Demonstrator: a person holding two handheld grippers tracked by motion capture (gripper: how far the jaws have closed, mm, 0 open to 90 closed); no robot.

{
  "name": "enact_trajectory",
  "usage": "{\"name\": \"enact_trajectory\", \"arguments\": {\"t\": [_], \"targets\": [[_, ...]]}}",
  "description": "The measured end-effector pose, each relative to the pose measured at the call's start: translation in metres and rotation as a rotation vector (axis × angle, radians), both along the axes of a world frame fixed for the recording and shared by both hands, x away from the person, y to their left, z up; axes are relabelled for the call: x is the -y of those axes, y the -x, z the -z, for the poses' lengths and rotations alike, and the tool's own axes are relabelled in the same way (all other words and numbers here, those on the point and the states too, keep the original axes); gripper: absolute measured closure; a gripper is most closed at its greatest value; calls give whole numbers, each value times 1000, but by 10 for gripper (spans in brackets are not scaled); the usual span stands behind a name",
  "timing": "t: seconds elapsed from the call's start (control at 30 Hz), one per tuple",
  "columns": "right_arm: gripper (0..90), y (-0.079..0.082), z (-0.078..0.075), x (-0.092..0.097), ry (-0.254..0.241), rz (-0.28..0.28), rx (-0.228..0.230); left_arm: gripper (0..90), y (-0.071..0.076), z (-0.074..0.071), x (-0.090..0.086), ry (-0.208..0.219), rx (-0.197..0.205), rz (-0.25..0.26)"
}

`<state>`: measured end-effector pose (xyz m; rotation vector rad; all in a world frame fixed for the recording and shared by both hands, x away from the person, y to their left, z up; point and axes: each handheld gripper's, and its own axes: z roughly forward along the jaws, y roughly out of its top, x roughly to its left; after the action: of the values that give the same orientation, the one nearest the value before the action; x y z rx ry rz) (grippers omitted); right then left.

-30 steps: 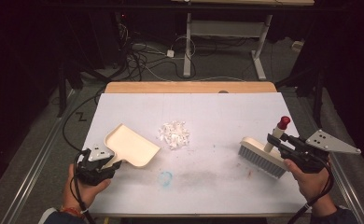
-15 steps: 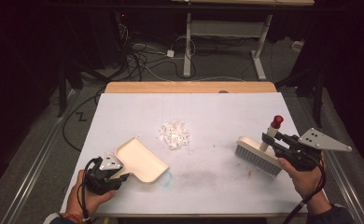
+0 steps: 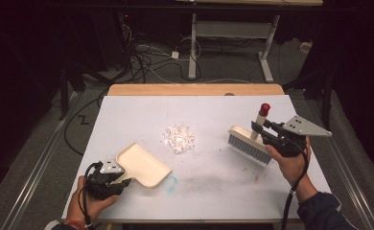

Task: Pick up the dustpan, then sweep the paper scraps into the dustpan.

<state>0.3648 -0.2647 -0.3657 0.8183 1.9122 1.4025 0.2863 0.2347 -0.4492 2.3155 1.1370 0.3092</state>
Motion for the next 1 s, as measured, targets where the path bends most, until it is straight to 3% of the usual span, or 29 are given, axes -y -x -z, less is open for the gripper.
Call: {"name": "enact_trajectory", "arguments": {"t": [0.07, 0.13, 0.2, 0.23, 0.3, 0.33, 0.43, 0.47, 0.5, 0.53, 0.6, 0.63, 0.73, 0.8, 0.93, 1.0], "targets": [[703, -3, -1, -4, 2, -1, 5, 638, -5, 2, -2, 13, -32, 4], [703, -19, -5, -20, -1, -10, 10, 638, -10, 3, 1, -20, -40, 8], [703, -34, -6, -32, 9, -3, 14, 638, -11, 3, 2, -25, -41, 9], [703, -34, -6, -32, 9, -3, 14, 638, -12, 3, 2, -26, -42, 12], [703, -53, -7, -44, -1, 16, 10, 638, -13, 3, 3, -33, -42, 18], [703, -69, -6, -54, -20, 40, 6, 638, -13, 2, 2, -30, -42, 18], [703, -83, -4, -63, -35, 58, -5, 638, -14, 2, 1, -31, -45, 22], [704, -98, -2, -74, -41, 77, -11, 638, -15, 1, 1, -39, -49, 29], [704, -98, -2, -74, -41, 77, -11, 637, -15, 1, 1, -39, -49, 29], [704, -107, 0, -87, -42, 92, -19, 637, -15, 0, 2, -48, -48, 33], [703, -110, 1, -91, -38, 95, -19, 637, -16, 0, 3, -53, -44, 34], [703, -116, 4, -105, -26, 105, -14, 637, -16, -1, 4, -66, -40, 41], [704, -120, 7, -119, -16, 106, -12, 637, -17, -1, 4, -65, -39, 45], [704, -123, 10, -139, 0, 96, -9, 637, -17, -1, 3, -63, -43, 49], [703, -123, 15, -157, 8, 80, -9, 637, -18, 0, 3, -59, -42, 50], [704, -115, 21, -172, 6, 52, -13, 637, -18, 0, 4, -64, -40, 51]]}}
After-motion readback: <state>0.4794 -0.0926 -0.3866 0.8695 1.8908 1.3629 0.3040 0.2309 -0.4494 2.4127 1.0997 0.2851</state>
